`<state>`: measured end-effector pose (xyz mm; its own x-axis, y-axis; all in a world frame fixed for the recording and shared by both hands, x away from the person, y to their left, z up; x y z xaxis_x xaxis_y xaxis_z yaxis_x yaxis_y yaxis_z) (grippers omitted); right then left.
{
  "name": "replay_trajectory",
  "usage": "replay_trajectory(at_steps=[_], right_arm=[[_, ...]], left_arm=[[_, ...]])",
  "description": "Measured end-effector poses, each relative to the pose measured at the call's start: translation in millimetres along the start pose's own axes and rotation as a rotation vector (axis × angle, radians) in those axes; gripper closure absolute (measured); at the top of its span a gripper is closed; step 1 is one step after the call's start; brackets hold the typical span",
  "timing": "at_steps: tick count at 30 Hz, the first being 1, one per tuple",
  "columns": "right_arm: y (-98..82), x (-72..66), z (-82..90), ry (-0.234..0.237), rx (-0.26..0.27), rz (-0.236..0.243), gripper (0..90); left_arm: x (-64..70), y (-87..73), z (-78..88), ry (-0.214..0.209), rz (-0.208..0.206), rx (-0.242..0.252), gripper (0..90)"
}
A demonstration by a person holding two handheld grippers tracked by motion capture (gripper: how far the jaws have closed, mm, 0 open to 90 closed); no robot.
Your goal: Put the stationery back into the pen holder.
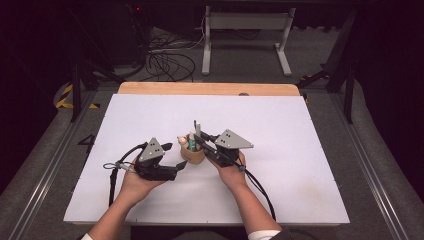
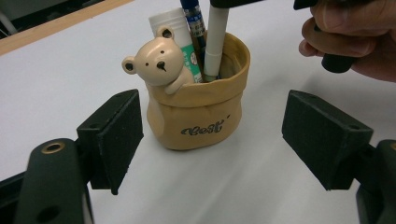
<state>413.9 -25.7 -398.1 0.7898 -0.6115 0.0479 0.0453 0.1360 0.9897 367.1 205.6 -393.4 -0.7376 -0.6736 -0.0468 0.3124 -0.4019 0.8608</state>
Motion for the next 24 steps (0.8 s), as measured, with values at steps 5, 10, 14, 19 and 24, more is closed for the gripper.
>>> replay_trajectory(at_steps=[5, 10, 14, 19, 24], right_arm=[[-4.6, 0.9, -3.1, 0.003, -0.027, -0.009, 78.7], [-7.0, 1.4, -5.4, 0.004, -0.038, -0.01, 78.7], [-8.9, 2.1, -7.2, 0.002, -0.052, -0.009, 78.6], [-10.5, 3.9, -8.8, -0.003, -0.058, -0.009, 78.6], [-11.7, 4.7, -10.3, 0.0, -0.062, -0.014, 78.4]], left_arm=[[-0.4, 0.0, -0.3, 0.004, -0.005, 0.001, 21.1], [-0.4, -0.3, -0.2, 0.001, -0.002, 0.0, 21.1], [-1.1, -0.9, -0.7, 0.0, -0.002, -0.002, 21.0], [-1.0, -0.9, -1.1, -0.001, -0.002, -0.002, 21.1], [-1.0, -1.6, -2.5, -0.003, 0.0, -0.007, 21.1]])
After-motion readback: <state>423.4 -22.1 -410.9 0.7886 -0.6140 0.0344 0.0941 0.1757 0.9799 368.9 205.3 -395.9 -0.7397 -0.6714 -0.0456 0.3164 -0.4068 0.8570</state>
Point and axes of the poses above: each handheld gripper's, and its own axes: z roughly backward along the jaws, y roughly out of its top, x roughly to its right, the point moved 1 cm from there along -z, roughly forward along the jaws
